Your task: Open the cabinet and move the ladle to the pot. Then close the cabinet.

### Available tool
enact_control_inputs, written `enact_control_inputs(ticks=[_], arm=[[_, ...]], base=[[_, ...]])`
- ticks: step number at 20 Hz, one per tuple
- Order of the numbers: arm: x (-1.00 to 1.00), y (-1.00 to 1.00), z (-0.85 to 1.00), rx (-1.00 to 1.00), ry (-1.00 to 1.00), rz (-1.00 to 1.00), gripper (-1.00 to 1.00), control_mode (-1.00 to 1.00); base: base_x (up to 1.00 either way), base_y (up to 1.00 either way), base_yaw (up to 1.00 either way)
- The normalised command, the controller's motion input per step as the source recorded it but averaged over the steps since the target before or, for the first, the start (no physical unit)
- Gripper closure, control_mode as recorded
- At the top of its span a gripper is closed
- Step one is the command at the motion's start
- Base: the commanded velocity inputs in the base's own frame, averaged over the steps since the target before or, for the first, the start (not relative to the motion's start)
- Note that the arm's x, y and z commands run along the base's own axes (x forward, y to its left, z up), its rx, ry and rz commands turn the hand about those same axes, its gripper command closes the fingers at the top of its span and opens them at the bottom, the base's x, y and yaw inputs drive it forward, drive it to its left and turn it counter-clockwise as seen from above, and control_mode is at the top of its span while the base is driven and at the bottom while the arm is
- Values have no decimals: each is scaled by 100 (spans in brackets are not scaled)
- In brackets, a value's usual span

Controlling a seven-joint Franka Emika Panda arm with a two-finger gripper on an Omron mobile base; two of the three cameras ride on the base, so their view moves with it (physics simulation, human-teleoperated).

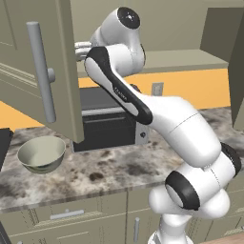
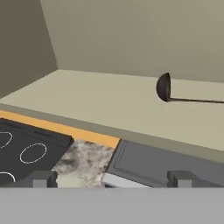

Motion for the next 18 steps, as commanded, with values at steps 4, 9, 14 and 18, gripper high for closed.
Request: enact_control_inputs(ticks=[4,9,14,18], arm=[[34,-11,-9,-6,-10,-7,-100,-100],[45,-16,-8,-3,-4,-9,-100,-100],[51,-12,0,0,0,-9,-100,-100],[45,-2,0,0,0,-8,-100,-100]], base=[[0,0,0],[0,0,0],[0,0,0],[0,0,0]])
